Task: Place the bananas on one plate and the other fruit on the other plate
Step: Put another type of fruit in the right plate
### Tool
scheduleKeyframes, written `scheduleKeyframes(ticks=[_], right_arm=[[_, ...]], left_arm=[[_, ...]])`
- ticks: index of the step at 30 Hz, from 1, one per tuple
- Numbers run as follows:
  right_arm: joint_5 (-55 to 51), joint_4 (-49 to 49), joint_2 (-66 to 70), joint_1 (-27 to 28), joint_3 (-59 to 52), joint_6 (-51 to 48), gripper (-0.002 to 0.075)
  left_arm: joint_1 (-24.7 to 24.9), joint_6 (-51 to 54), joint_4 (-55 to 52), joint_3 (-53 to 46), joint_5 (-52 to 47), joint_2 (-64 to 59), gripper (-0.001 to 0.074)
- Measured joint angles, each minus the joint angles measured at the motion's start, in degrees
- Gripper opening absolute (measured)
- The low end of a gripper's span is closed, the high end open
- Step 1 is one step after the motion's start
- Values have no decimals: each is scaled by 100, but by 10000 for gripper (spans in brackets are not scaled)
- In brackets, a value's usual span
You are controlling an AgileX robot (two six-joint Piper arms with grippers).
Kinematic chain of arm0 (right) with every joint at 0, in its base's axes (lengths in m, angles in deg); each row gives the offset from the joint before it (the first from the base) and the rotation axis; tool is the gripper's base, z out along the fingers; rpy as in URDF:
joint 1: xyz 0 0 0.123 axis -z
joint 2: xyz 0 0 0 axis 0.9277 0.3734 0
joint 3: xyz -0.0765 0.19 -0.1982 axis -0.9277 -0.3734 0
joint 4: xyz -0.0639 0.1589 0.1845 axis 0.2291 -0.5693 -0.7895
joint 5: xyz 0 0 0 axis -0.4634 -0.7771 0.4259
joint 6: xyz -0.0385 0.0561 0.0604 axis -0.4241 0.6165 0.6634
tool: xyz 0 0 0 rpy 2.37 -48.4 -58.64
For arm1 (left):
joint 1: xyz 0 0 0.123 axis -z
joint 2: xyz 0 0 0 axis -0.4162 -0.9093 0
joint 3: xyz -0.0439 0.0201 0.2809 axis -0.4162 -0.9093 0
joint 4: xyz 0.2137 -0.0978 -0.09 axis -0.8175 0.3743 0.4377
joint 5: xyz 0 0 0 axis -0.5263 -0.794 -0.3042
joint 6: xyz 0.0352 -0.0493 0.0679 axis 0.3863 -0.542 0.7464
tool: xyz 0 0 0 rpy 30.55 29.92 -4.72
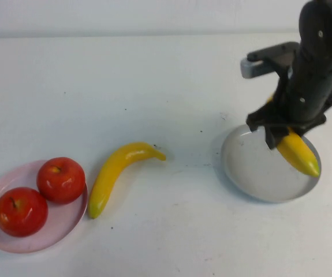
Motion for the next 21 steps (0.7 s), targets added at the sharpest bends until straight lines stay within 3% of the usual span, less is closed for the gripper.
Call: scheduleKeyframes(ticks=[5,16,18,21], right_arm=[[329,-137,23,396,-888,62,305],[1044,-451,420,434,-924,77,306],[1068,-477,523,434,-924,75,330],[1095,-493,615,434,-924,75,437]], left_arm=[[0,0,0,0,0,0,4],[0,0,0,0,0,0,4],[0,0,0,0,0,0,4],[0,0,0,0,0,0,4]])
